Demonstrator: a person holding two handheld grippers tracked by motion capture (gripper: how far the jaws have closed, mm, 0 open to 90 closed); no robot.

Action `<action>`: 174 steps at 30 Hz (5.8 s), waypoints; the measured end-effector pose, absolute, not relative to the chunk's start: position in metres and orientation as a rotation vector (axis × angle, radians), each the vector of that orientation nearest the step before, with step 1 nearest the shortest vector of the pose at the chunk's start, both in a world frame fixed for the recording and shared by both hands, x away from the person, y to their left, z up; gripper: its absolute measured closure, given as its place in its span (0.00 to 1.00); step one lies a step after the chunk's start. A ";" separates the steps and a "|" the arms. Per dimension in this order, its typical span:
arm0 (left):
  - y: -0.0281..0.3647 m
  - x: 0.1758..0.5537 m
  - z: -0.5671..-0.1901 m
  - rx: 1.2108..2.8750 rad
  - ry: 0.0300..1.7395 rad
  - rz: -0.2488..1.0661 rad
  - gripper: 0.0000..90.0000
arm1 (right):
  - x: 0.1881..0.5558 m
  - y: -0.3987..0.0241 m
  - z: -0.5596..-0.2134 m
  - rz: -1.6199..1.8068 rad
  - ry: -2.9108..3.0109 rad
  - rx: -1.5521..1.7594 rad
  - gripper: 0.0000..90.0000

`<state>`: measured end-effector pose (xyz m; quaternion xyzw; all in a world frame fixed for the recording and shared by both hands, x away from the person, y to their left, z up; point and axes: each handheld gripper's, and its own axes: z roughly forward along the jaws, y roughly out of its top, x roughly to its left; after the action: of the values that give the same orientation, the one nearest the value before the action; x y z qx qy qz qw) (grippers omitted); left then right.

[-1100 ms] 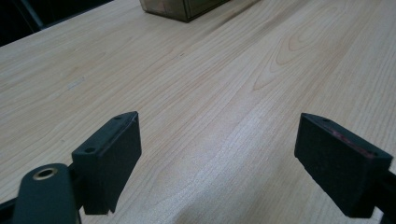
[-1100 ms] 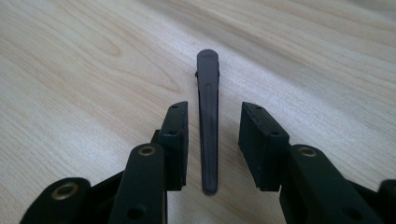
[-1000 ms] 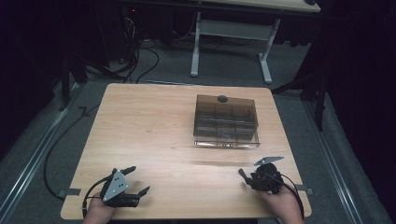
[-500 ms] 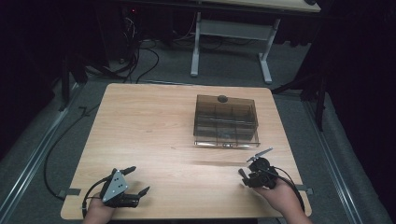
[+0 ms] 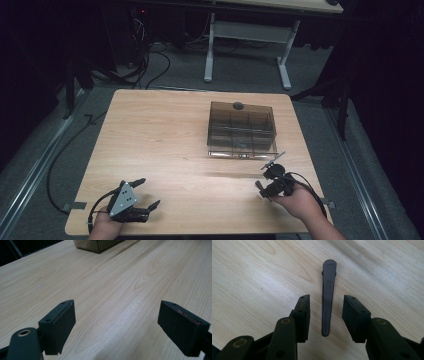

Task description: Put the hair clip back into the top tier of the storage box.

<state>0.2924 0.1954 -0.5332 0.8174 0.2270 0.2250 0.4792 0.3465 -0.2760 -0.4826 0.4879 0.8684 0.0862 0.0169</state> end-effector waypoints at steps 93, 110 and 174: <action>0.196 0.292 -0.533 1.992 0.551 0.545 0.17 | 0.424 -0.220 -0.381 0.162 2.809 1.346 0.88; 0.196 0.293 -0.533 1.999 0.548 0.544 0.17 | 0.466 -0.200 -0.375 0.175 2.811 1.290 0.88; 0.196 0.293 -0.533 1.999 0.546 0.540 0.17 | 0.478 -0.198 -0.392 0.180 2.800 1.316 0.78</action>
<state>0.2928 0.1959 -0.5330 0.8193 0.2238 0.2212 0.4794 0.4782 -0.1984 -0.3917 0.4245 0.9033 0.0580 0.0212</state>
